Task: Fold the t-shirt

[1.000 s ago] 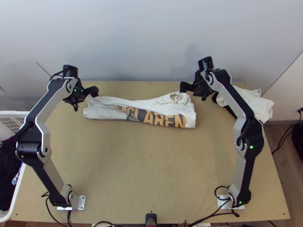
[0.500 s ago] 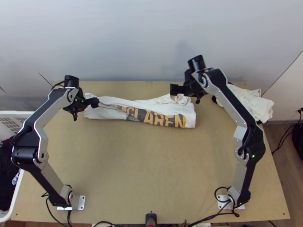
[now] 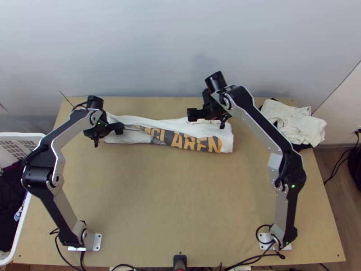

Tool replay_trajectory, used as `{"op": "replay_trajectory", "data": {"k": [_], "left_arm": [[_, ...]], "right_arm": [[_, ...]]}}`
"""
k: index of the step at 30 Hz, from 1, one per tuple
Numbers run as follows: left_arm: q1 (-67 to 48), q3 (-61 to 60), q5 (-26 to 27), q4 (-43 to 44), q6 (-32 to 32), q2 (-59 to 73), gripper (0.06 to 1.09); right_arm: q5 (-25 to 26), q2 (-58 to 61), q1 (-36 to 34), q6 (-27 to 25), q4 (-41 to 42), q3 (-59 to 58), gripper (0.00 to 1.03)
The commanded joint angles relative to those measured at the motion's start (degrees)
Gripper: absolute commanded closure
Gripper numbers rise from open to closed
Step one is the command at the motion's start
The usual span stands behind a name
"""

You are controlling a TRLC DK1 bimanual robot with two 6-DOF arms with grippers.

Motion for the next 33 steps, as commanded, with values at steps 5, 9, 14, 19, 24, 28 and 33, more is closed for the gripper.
{"op": "replay_trajectory", "data": {"k": [5,9,14,19,24,28,33], "left_arm": [[-2.96,-1.04,0.07,-0.87,-0.2,1.38,0.44],[-3.4,-2.62,-0.2,2.03,0.42,-0.21,0.89],[-3.4,-3.24,-0.2,3.09,1.3,-2.58,1.04],[-3.58,-1.66,-0.11,3.17,0.68,-7.59,1.04],[-3.93,2.65,-0.11,3.0,-0.37,-11.1,1.04],[-4.81,7.66,-0.02,1.15,-0.81,-13.21,1.04],[-8.06,13.2,0.33,-1.92,-0.72,-14.62,1.04]], "right_arm": [[-0.07,8.2,2.45,0.17,-0.03,5.25,0.04],[-0.07,11.01,2.72,0.35,-0.03,6.22,0.04],[-0.07,13.21,3.16,0.35,-0.03,7.54,0.04],[-0.07,15.06,4.3,0.35,-1.0,6.66,0.04],[0.02,18.04,4.3,0.0,-1.7,5.16,0.04],[0.02,18.83,4.39,0.0,-1.7,3.85,0.04],[0.37,20.15,4.21,0.0,-1.52,2.62,0.04]]}}
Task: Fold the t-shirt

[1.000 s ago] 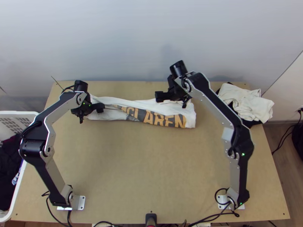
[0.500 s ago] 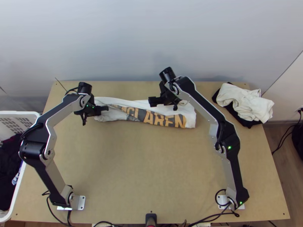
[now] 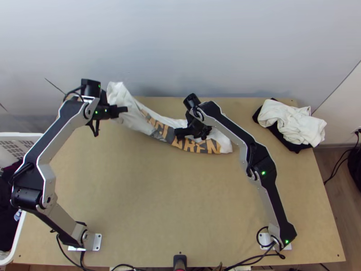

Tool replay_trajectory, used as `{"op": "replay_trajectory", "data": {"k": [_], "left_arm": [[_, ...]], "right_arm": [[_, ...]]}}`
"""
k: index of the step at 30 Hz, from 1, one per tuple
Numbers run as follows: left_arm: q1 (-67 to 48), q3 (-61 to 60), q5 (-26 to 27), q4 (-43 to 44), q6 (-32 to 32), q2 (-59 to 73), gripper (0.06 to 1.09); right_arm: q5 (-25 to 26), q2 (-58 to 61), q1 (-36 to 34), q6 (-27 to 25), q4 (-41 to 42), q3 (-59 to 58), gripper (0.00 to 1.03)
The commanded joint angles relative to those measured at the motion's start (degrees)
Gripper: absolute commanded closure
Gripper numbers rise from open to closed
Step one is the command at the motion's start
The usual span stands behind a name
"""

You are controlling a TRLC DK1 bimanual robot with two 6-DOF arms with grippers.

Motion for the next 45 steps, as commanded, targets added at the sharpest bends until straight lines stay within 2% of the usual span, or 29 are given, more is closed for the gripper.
{"op": "replay_trajectory", "data": {"k": [1,9,14,21,34,45], "left_arm": [[-3.74,7.63,0.22,-3.63,-0.24,-2.62,1.04],[-8.75,10.27,0.22,-4.69,-0.24,-1.65,1.04],[-11.29,10.88,0.22,-4.78,-0.24,-0.78,1.04],[-16.3,15.28,0.22,-4.86,-0.86,2.13,1.04],[-33.18,25.38,0.14,-4.6,-1.3,13.55,1.04],[-38.98,32.33,-0.04,1.73,-3.85,27.61,1.04]], "right_arm": [[0.44,2.19,-0.25,0.04,-0.1,-2.26,0.04],[0.7,-4.84,-3.33,0.3,-0.63,-0.15,0.04],[-0.79,-9.5,-6.84,-0.49,-8.98,6.18,0.04],[-4.4,-18.29,-11.59,-1.81,-14.25,5.21,0.04],[-4.66,-29.81,-19.85,0.13,-15.57,-4.2,0.04],[-4.57,-34.02,-22.84,0.48,-15.57,-10.35,0.04]]}}
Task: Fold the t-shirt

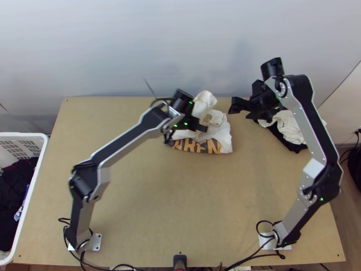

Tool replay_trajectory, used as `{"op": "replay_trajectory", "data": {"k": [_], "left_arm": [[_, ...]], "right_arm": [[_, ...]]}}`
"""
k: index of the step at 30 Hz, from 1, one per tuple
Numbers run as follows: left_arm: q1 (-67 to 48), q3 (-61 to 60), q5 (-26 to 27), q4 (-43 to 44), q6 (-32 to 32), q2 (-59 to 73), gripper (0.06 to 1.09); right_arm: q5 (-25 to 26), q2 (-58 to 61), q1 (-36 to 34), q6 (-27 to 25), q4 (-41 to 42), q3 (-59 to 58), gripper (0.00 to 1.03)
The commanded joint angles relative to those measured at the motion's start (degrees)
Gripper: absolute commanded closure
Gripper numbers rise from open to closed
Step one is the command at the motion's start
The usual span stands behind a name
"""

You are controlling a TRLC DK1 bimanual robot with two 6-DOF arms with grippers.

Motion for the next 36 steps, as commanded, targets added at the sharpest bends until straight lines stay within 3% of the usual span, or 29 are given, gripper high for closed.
{"op": "replay_trajectory", "data": {"k": [1,9,10,11,13,14,16,24,36], "left_arm": [[-4.05,6.17,-0.24,2.67,-1.84,9.46,1.04],[-5.81,8.54,-0.24,3.99,-4.03,16.49,1.02],[-5.9,8.63,-0.24,3.99,-4.65,16.58,0.93],[-5.9,8.63,-0.24,3.99,-5.09,16.58,0.74],[-5.9,9.33,-0.15,2.76,-5.26,15.7,0.25],[-5.64,10.48,0.38,1.09,-6.06,14.82,0.08],[-4.85,11.62,3.89,-1.2,-8.25,11.39,0.09],[0.96,11.18,4.07,-7.61,-7.99,-6.89,0.1],[10.54,-8.24,3.1,-10.78,-6.41,-21.66,0.1]], "right_arm": [[0.04,-3.16,-1.55,0.2,-0.07,-4.56,0.04],[0.04,-2.99,-1.81,0.72,0.01,-5.88,0.04],[0.04,-2.99,-2.16,0.81,0.01,-6.05,0.04],[0.04,-2.99,-2.69,0.9,0.01,-6.32,0.04],[0.04,-3.16,-3.31,0.99,0.19,-6.58,0.04],[0.04,-3.34,-3.57,0.99,0.36,-6.75,0.04],[0.04,-3.6,-3.75,0.99,0.89,-6.93,0.04],[1.09,-1.4,0.47,2.57,7.4,-7.28,0.04],[2.67,16.61,15.5,1.51,10.3,8.63,0.04]]}}
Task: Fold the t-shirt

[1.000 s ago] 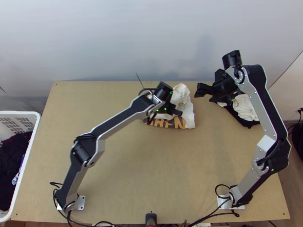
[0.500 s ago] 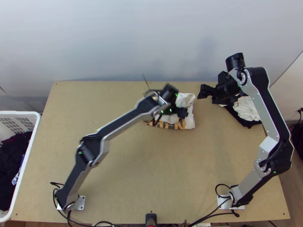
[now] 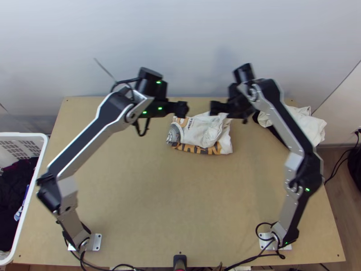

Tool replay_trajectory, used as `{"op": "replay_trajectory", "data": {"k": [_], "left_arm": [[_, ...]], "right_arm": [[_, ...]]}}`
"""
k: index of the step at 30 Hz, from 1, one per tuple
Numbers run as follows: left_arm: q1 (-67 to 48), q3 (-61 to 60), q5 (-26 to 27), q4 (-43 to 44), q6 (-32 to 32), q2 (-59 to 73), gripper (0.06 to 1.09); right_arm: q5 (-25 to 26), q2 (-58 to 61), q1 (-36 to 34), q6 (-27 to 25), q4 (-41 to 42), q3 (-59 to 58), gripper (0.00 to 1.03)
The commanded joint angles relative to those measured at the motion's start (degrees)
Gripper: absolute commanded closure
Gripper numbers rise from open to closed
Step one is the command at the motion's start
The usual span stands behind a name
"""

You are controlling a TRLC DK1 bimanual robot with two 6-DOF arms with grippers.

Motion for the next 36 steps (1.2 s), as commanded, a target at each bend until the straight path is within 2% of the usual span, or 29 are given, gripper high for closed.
{"op": "replay_trajectory", "data": {"k": [1,6,8,13,20,29,36], "left_arm": [[3.96,-8.51,-1.1,-0.81,0.37,-6.79,0.1],[4.48,-10.27,-1.89,0.15,0.46,-5.03,0.1],[4.48,-10.18,-2.77,0.24,0.63,-3.63,0.1],[4.4,-10.27,-3.29,1.3,0.98,-0.03,0.1],[3.61,-10.18,-4.35,4.73,1.95,8.15,0.1],[1.14,-3.41,-5.84,4.81,3.36,19.93,0.1],[0.62,-2.97,-6.19,4.29,4.15,23.62,0.1]], "right_arm": [[0.27,9.82,7.53,-0.06,1.01,8.02,0.04],[0.8,13.25,7.62,-0.94,0.13,3.18,0.04],[3.61,12.72,6.03,-2.26,0.13,-1.83,0.04],[5.1,4.37,-1.0,-4.98,4.87,-17.47,0.04],[5.28,-4.77,-6.89,-7.53,9.8,-29.69,0.04],[6.07,-4.24,-5.13,-6.39,12.26,-30.39,0.04],[5.98,-4.51,-4.16,-4.54,12.26,-28.28,0.04]]}}
